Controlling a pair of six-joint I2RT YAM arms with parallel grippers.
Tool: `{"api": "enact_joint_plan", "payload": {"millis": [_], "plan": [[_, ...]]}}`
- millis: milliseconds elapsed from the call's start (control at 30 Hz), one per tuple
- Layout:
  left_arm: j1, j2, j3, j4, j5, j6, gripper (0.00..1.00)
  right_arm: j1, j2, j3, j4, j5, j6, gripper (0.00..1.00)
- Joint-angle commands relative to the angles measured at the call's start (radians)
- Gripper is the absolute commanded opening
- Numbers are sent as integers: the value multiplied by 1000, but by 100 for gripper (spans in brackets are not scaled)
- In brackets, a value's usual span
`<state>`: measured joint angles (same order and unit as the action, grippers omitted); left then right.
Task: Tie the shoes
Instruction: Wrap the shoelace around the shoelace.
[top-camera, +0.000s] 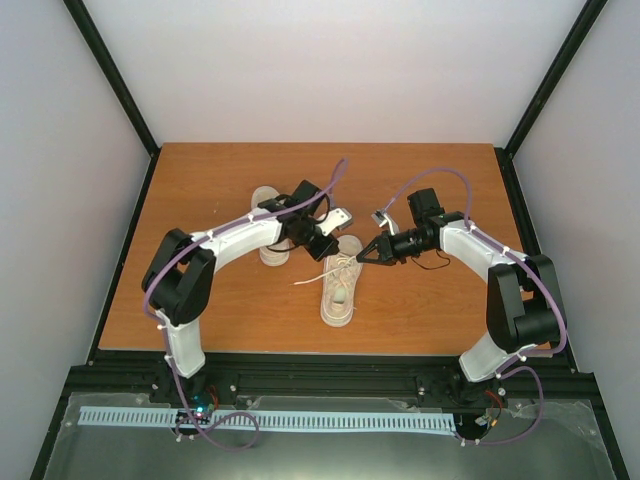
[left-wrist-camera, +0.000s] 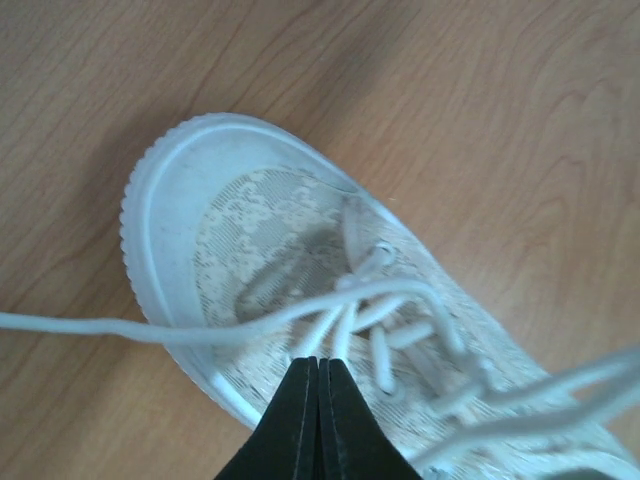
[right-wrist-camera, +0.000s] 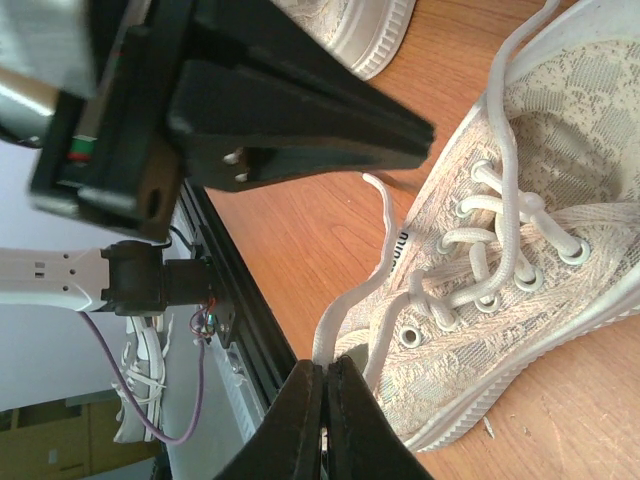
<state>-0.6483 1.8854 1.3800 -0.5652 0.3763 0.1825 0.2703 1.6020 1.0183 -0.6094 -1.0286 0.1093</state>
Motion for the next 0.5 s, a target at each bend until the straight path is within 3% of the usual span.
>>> {"api": "enact_joint_plan", "payload": {"millis": [0, 167, 233, 267, 300, 400, 467], "plan": [[-3, -84, -46, 17, 88, -105, 1, 5, -12, 5, 9, -11, -7, 3], [33, -94, -42, 22, 103, -102, 4, 6, -16, 0, 17, -15, 0, 3], [36, -54, 6, -17, 95, -44, 22, 5, -17, 1, 19, -15, 2, 3], [37, -33, 29, -29, 85, -21, 40, 6, -17, 1, 20, -16, 2, 3], [38, -16, 49, -32, 70, 0, 52, 6, -17, 1, 23, -17, 3, 3], [38, 22, 79, -22, 46, 53, 66, 5, -18, 2, 21, -16, 4, 3], [38, 49, 99, -31, 48, 84, 70, 5, -25, -1, 22, -13, 5, 3]]}}
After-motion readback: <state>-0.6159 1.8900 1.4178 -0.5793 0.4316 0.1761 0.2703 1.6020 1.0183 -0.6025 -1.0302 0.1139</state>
